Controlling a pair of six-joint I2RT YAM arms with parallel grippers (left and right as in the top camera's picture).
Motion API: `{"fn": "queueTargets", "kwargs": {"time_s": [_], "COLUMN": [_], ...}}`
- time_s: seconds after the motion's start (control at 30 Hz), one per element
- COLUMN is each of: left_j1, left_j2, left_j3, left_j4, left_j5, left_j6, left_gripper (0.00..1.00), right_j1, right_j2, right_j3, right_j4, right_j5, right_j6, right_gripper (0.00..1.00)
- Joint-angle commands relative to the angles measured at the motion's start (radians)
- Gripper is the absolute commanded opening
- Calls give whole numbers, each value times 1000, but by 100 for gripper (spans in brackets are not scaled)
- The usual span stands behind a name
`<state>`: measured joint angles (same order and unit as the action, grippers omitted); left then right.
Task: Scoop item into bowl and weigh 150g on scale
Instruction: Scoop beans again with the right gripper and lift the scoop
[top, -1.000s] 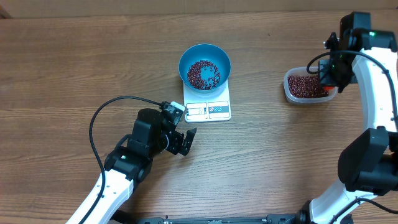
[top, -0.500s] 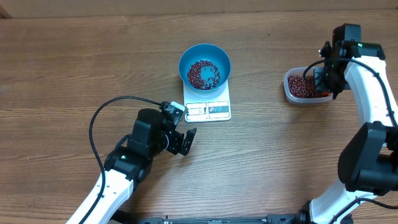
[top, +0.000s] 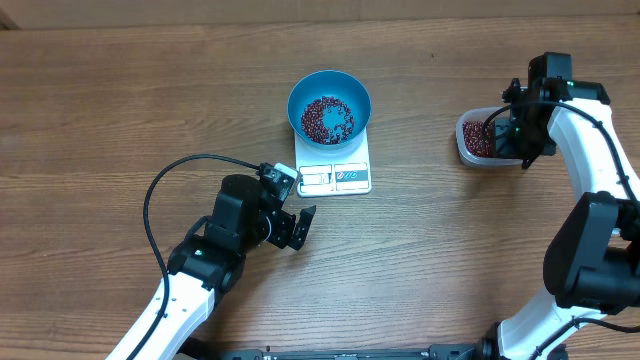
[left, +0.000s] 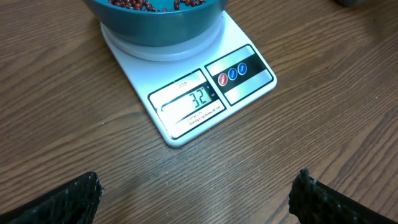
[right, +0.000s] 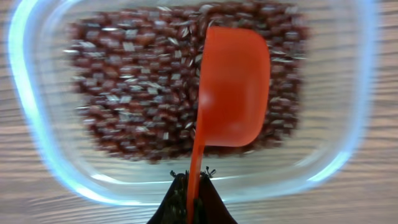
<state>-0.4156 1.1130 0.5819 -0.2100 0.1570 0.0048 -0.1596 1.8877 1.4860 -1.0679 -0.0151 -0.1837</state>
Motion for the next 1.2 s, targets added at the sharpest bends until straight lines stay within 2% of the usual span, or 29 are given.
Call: {"fn": "queueTargets", "kwargs": {"time_s": [0.0, 0.27, 0.5, 0.73, 1.17], "left_j1": [-4, -4, -4, -4, -4], "left_j2": [-2, -2, -2, -2, -2], "left_j3": [4, 4, 4, 4, 4], "left_j4": [1, 1, 1, 1, 2], "left_j5": [12, 12, 12, 12, 12], "left_j6": [-9, -8, -8, -9, -9], "left_gripper": [100, 100, 100, 100, 100], "right_j1": [0, -5, -75, -159, -190], "right_j2": [-23, -23, -23, -23, -22], "right_j3": [-8, -8, -8, -20, -119], "right_j4": [2, 1, -12, -25, 83], "right_j5": [-146, -202, -352, -421, -537], "right_j6": [3, 79, 78, 47, 84], "right_gripper": [4, 4, 4, 4, 4]}}
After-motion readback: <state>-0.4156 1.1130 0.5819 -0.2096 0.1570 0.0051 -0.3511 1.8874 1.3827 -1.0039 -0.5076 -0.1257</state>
